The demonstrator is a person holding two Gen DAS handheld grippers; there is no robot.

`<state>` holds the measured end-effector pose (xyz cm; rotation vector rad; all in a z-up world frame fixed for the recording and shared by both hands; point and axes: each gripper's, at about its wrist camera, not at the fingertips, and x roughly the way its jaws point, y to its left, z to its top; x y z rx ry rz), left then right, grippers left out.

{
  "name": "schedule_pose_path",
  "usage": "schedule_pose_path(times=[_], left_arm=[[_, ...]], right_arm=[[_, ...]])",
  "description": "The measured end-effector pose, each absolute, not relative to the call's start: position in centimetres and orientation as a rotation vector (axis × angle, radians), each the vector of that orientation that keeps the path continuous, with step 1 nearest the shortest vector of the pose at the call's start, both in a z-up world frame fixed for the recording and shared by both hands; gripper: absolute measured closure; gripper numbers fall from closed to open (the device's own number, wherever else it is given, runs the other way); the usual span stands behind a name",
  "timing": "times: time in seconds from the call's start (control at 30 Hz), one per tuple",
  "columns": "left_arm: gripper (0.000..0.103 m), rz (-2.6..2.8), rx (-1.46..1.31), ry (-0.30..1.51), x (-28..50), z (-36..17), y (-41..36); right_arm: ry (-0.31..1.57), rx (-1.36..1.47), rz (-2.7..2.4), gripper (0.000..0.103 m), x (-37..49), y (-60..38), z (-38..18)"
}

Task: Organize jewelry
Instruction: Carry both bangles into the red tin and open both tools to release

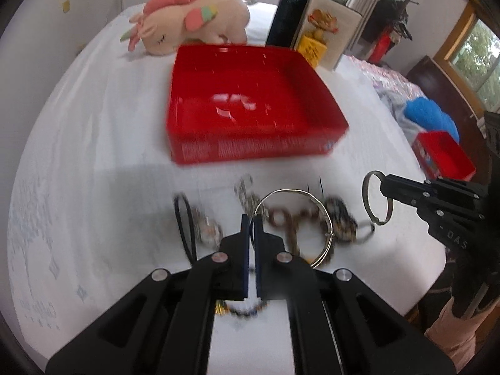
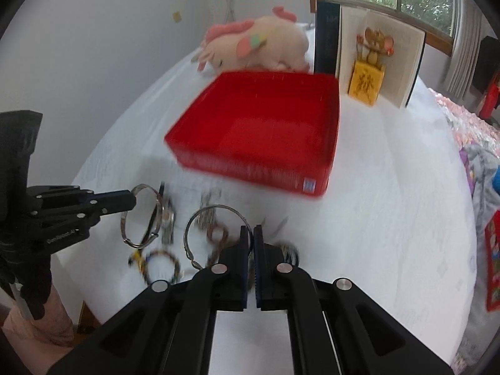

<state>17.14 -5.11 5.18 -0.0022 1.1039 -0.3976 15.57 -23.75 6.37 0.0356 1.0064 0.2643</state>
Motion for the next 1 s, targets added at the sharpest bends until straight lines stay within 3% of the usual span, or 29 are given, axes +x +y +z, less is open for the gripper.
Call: schedule_pose_path(times=[0.17, 0.5, 0.73, 1.0], left_arm=[[0.102, -0.362, -0.009, 1.097, 22.4, 6.3, -6.1], [0.102, -0.274, -0.025, 1.178, 33.0, 2.9, -7.1], [0.101, -0.255, -0.026, 1.241, 36.9, -0.5, -7.7], [0.101, -0.25, -0.01, 1.272, 38.3, -2.3, -8.2]], right_arm=[[0.988, 0.042, 0.232, 0.1, 20.2, -24.1, 7.3], [1.059, 0.057, 0.147, 0.1, 29.6, -25.1, 4.1], [1.138, 0.05, 0.112, 0.1, 33.3, -25.5, -0.1], [1.147, -0.002, 0.082, 0.1, 34.5, -24.6, -1.3]])
